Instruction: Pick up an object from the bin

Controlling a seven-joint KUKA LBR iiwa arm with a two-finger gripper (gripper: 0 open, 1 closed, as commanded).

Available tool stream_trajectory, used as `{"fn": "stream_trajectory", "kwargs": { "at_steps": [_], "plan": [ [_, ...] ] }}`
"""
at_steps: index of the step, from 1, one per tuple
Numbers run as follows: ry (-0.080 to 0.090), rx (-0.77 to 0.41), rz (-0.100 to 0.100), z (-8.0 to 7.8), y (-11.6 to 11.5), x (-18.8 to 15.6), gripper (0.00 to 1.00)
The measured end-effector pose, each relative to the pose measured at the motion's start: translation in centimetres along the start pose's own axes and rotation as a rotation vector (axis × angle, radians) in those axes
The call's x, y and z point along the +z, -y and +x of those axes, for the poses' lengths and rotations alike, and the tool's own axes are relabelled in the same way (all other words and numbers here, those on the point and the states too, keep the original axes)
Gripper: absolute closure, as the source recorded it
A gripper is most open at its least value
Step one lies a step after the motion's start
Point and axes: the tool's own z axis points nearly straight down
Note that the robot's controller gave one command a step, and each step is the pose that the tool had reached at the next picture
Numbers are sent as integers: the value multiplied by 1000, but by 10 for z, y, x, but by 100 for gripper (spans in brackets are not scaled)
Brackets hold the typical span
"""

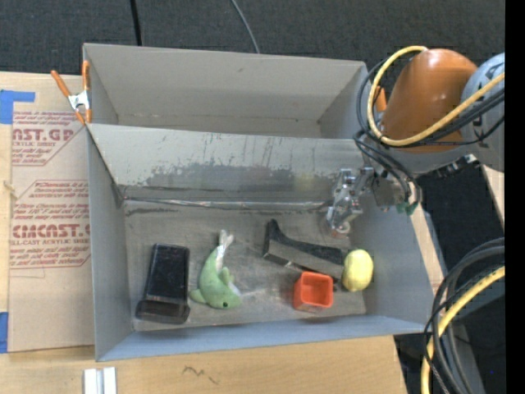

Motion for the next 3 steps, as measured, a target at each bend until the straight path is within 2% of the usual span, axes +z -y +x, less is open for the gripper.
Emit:
{"fn": "stream_trajectory", "kwargs": {
  "at_steps": [1, 2, 3],
  "plan": [
    [-7, -44, -1, 41, 2, 18, 100],
    [-12, -29, -2, 39, -6, 11, 100],
    [-13, -38, -3, 48, 14, -42, 100]
  ]
}}
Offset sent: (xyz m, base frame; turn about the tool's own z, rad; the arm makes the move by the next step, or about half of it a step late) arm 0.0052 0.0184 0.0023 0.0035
